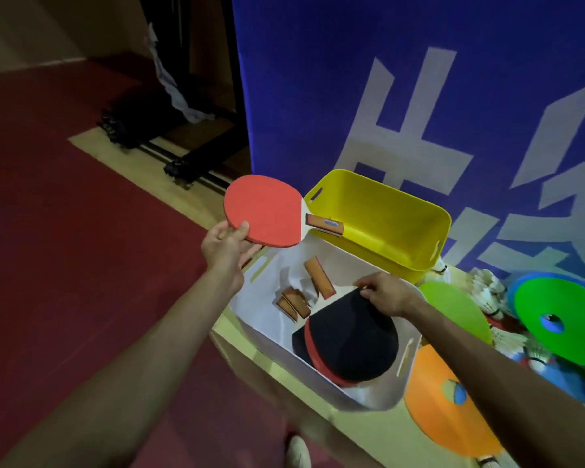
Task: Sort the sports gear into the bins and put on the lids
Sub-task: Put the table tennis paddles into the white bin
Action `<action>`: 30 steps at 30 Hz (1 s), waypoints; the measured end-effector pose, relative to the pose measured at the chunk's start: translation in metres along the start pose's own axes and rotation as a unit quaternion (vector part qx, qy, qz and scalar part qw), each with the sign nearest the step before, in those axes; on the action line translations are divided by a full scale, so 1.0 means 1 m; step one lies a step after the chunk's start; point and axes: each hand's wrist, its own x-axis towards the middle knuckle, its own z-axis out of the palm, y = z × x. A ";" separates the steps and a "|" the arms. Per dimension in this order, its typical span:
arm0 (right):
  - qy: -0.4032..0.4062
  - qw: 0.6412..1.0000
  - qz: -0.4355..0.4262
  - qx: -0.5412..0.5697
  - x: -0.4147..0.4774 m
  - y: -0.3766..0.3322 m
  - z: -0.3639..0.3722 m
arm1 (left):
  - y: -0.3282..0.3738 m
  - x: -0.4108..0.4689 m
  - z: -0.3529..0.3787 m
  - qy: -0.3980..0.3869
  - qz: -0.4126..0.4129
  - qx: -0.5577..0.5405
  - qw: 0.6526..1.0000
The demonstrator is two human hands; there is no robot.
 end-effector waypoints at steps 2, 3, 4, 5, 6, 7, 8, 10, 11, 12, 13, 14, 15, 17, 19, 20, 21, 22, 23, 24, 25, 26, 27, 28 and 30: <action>-0.040 0.999 -0.014 -0.025 0.010 0.000 0.007 | -0.004 0.006 0.007 0.000 0.000 0.015 1.000; -0.053 0.998 -0.019 -0.039 0.016 -0.001 0.011 | -0.007 0.008 0.010 -0.003 0.001 0.019 1.000; -0.059 0.997 -0.021 -0.050 0.022 -0.001 0.017 | -0.009 0.010 0.011 -0.005 0.002 0.027 1.000; -0.066 0.996 -0.015 -0.053 0.029 0.000 0.022 | -0.012 0.013 0.012 -0.006 0.004 0.036 0.999; -0.071 0.996 -0.005 -0.055 0.035 0.000 0.027 | -0.014 0.015 0.012 -0.008 0.007 0.044 0.999; -0.078 0.996 0.006 -0.053 0.040 0.000 0.031 | -0.017 0.018 0.011 -0.008 0.009 0.050 0.999; -0.085 0.995 0.013 -0.050 0.044 0.000 0.035 | -0.019 0.019 0.010 -0.008 0.009 0.055 0.998; -0.096 0.995 0.016 -0.038 0.051 0.001 0.039 | -0.023 0.020 0.009 -0.007 0.003 0.059 0.998; -0.096 0.995 0.017 -0.029 0.053 0.000 0.040 | -0.025 0.020 0.009 -0.010 0.001 0.060 0.998; -0.094 0.995 0.019 -0.020 0.056 0.000 0.042 | -0.026 0.020 0.009 -0.015 -0.001 0.061 0.998; -0.092 0.995 0.022 -0.011 0.057 0.000 0.043 | -0.028 0.021 0.009 -0.022 -0.001 0.061 0.998; -0.087 0.996 0.024 -0.003 0.058 -0.001 0.045 | -0.029 0.021 0.009 -0.029 -0.003 0.061 0.998; -0.078 0.997 0.028 0.005 0.058 -0.002 0.046 | -0.030 0.021 0.008 -0.036 -0.004 0.059 0.998; -0.061 0.997 0.033 0.024 0.056 -0.003 0.046 | -0.030 0.020 0.007 -0.049 -0.008 0.058 0.997; -0.051 0.997 0.030 0.046 0.052 -0.002 0.043 | -0.030 0.020 0.006 -0.064 -0.011 0.056 0.996; -0.044 0.997 0.029 0.055 0.050 -0.001 0.040 | -0.029 0.019 0.006 -0.074 -0.011 0.055 0.996; -0.036 0.997 0.029 0.064 0.048 -0.001 0.037 | -0.028 0.019 0.007 -0.083 -0.010 0.054 0.995; -0.027 0.996 0.025 0.078 0.045 0.000 0.033 | -0.027 0.018 0.007 -0.092 -0.010 0.055 0.994; -0.018 0.995 0.022 0.099 0.041 -0.001 0.028 | -0.026 0.019 0.007 -0.098 -0.010 0.055 0.994; -0.006 0.991 0.020 0.133 0.037 -0.003 0.023 | -0.025 0.018 0.007 -0.104 -0.011 0.054 0.993; 0.002 0.981 0.029 0.194 0.031 -0.008 0.018 | -0.024 0.018 0.008 -0.108 -0.016 0.050 0.993; 0.004 0.959 0.045 0.281 0.026 -0.014 0.012 | -0.023 0.016 0.009 -0.111 -0.023 0.041 0.993; 0.001 0.925 0.059 0.376 0.020 -0.022 0.006 | -0.023 0.015 0.009 -0.113 -0.033 0.030 0.993; 0.001 0.885 0.066 0.460 0.015 -0.031 0.001 | -0.023 0.013 0.010 -0.115 -0.041 0.019 0.992; 0.018 0.827 0.060 0.559 0.008 -0.050 -0.007 | -0.024 0.006 0.012 -0.130 -0.054 0.004 0.990</action>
